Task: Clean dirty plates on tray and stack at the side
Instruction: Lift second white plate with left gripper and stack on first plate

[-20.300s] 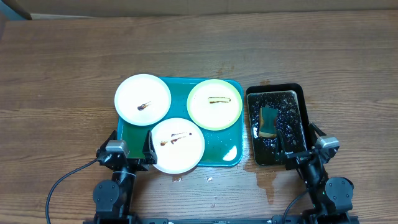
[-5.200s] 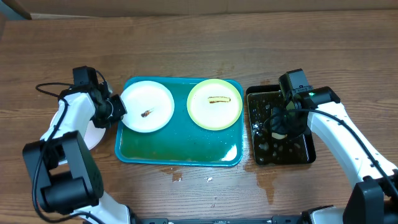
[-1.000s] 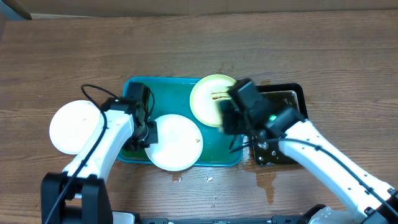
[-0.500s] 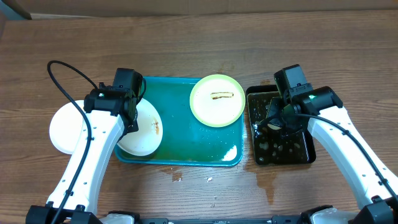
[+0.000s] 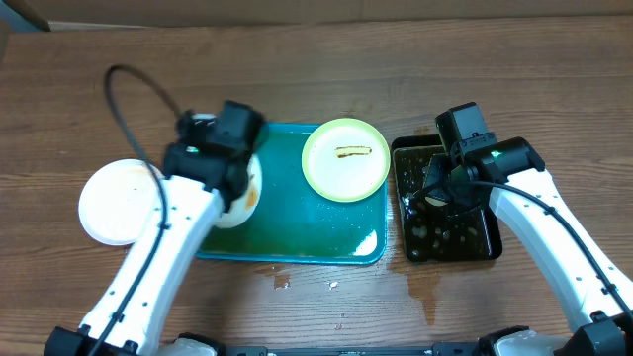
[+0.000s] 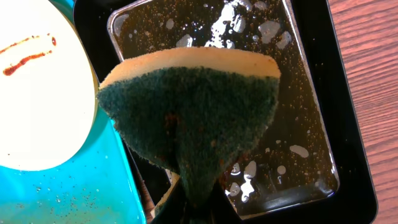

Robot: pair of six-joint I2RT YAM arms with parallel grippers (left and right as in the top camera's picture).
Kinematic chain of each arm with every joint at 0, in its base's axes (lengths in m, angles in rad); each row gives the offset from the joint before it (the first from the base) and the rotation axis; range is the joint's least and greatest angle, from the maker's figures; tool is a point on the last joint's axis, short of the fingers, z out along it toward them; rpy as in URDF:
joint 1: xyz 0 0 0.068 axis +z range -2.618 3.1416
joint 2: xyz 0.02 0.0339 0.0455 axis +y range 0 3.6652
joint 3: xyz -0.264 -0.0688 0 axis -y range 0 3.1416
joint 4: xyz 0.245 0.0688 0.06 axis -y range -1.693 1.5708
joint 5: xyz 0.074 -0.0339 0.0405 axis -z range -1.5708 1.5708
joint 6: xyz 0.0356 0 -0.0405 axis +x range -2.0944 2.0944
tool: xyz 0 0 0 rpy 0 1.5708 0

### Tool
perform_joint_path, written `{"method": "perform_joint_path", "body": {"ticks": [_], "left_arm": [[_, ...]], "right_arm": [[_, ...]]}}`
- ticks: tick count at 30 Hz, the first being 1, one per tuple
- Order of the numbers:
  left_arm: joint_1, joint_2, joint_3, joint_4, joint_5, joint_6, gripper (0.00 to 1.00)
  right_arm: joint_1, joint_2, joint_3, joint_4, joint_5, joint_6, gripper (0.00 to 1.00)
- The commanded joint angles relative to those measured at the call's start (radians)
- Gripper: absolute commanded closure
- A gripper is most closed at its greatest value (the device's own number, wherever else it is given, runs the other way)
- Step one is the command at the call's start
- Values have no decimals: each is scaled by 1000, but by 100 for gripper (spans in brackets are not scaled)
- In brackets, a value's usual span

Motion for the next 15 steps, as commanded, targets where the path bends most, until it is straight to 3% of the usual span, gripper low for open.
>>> {"method": "perform_joint_path", "body": {"ticks": [1, 8, 15], "left_arm": [[-140, -4, 22, 31, -196, 131, 96], [-335, 58, 22, 39, -486, 206, 96], [-355, 84, 22, 37, -524, 203, 96]], "right_arm": [[0, 3, -6, 4, 14, -4, 96], [0, 3, -6, 5, 14, -4, 96], [0, 3, -6, 1, 14, -4, 96]]}}
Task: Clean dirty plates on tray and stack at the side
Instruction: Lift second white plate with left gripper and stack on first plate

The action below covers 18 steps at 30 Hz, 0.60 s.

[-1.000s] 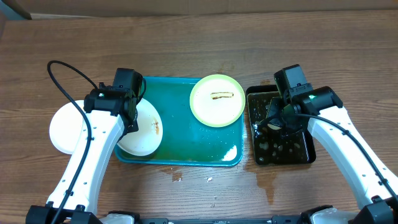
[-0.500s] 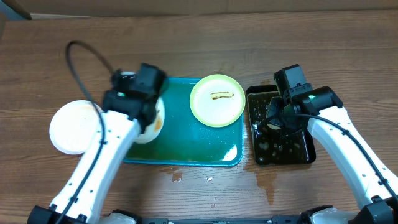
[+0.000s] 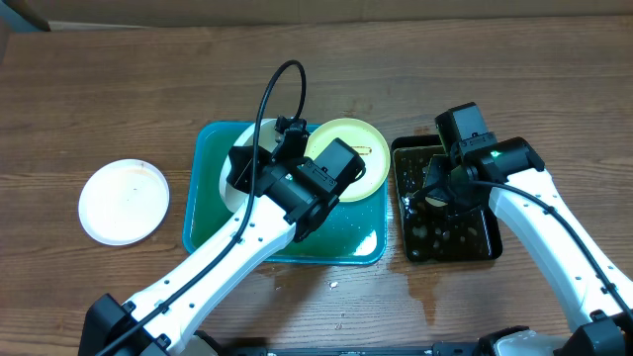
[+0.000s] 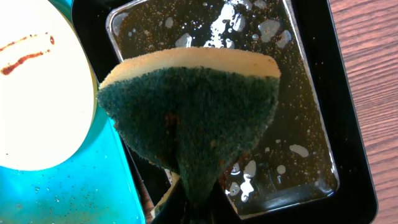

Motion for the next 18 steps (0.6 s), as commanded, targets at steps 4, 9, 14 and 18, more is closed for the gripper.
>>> {"method": "perform_joint_path", "body": {"ticks": [4, 9, 14, 18], "left_arm": [[-2, 1, 22, 0, -86, 8, 96], [47, 0, 23, -25, -6, -69, 96], [233, -2, 23, -86, 190, -187, 96], [451, -14, 34, -105, 423, -242, 96]], "right_arm": [[0, 1, -6, 2, 14, -4, 96], [0, 1, -6, -8, 14, -5, 96], [0, 1, -6, -13, 14, -5, 96], [0, 1, -6, -13, 14, -5, 96]]}}
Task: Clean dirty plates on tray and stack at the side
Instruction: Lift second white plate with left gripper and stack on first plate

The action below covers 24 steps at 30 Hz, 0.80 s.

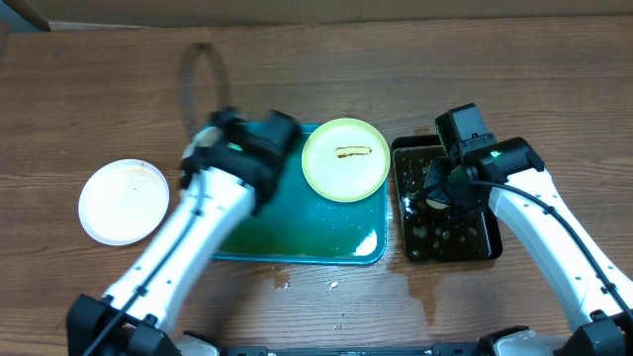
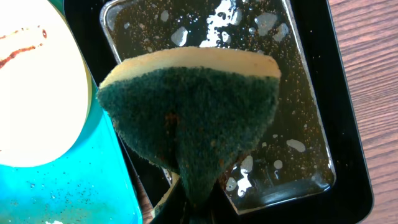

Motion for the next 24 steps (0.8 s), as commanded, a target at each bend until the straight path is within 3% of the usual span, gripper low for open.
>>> {"method": "perform_joint_path", "body": {"ticks": [1, 6, 11, 17, 24], "left_arm": [[185, -20, 36, -2, 280, -102, 96], [475, -42, 52, 54, 590, -92, 96], [740, -26, 52, 96, 764, -94, 95], [955, 3, 51, 126, 821, -189, 96], [1060, 25, 51, 169, 840, -209, 96]], "right_arm": [[0, 1, -5, 5, 14, -4, 96], [0, 1, -5, 5, 14, -5, 96], [0, 1, -5, 5, 14, -5, 96], [0, 1, -5, 0, 14, -5, 96], [0, 1, -5, -3, 14, -5, 96]]}}
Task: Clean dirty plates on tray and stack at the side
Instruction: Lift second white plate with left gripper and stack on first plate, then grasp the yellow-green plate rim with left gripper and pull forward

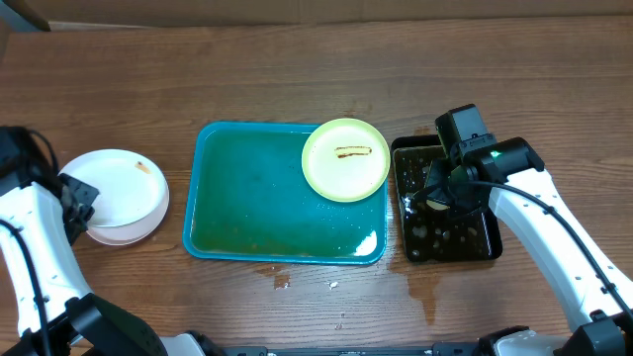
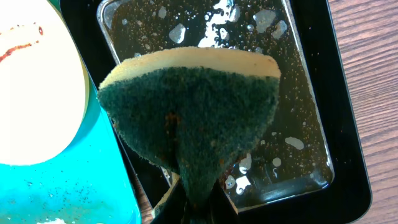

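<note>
A yellow-green plate [image 1: 345,158] with a brown streak lies at the teal tray's [image 1: 257,208] back right corner; its edge shows in the right wrist view [image 2: 31,106]. Two white plates [image 1: 121,195] are stacked on the table left of the tray, the top one with a small brown smear. My left gripper [image 1: 77,198] is at the stack's left edge; its jaws cannot be made out. My right gripper [image 2: 193,208] is shut on a green and yellow sponge [image 2: 193,118], held over the black basin [image 2: 298,93].
The black basin [image 1: 450,237] of dark, foamy water stands right of the tray. Drops of water lie on the wood [image 1: 425,287] in front of the tray and basin. Brown residue sits along the tray's front edge.
My left arm was over the tray's left end and is now at the table's far left. A second white plate now lies on the white plate there. The right gripper has barely moved.
My left gripper was at a stained white plate on the tray's left part, with one white plate on the table at the left. The arm then stood over the tray twice. Now the tray's left is bare and two white plates are stacked. The right gripper held the sponge throughout.
</note>
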Robot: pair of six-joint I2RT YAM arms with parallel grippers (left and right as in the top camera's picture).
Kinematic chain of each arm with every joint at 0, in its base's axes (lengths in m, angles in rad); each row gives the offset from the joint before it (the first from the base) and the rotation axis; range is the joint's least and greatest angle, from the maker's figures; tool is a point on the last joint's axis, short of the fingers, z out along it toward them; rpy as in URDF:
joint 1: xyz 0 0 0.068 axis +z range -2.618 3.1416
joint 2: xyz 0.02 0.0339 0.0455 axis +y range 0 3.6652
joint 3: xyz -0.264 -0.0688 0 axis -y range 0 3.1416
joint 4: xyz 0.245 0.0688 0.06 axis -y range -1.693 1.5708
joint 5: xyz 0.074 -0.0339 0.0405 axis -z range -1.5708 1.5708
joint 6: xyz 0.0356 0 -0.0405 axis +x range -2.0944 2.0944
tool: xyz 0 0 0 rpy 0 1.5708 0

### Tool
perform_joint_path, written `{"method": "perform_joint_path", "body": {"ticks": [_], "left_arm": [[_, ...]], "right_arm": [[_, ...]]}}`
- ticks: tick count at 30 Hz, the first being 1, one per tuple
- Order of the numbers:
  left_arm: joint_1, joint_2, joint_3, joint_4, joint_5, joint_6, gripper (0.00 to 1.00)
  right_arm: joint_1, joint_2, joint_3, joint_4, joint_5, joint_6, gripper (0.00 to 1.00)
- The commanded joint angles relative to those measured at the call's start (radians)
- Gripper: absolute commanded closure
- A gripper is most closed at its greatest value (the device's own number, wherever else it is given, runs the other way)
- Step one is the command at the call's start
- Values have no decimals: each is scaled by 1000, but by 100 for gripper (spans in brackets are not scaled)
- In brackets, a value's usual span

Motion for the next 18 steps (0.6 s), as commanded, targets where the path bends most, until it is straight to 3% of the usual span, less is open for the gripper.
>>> {"method": "perform_joint_path", "body": {"ticks": [1, 3, 4, 7, 9, 18], "left_arm": [[21, 26, 26, 10, 36, -36, 96], [21, 39, 26, 13, 31, -36, 95], [21, 46, 26, 18, 30, -35, 89], [22, 63, 26, 19, 29, -33, 42], [21, 70, 26, 16, 33, -11, 24], [-76, 67, 27, 0, 212, 97, 23]], "right_arm": [[0, 1, -5, 4, 14, -4, 96], [0, 1, -5, 4, 14, -4, 96], [0, 1, -5, 3, 14, -4, 96], [0, 1, -5, -1, 14, -4, 96], [0, 1, -5, -2, 14, -4, 96], [0, 1, -5, -3, 14, -4, 96]]}}
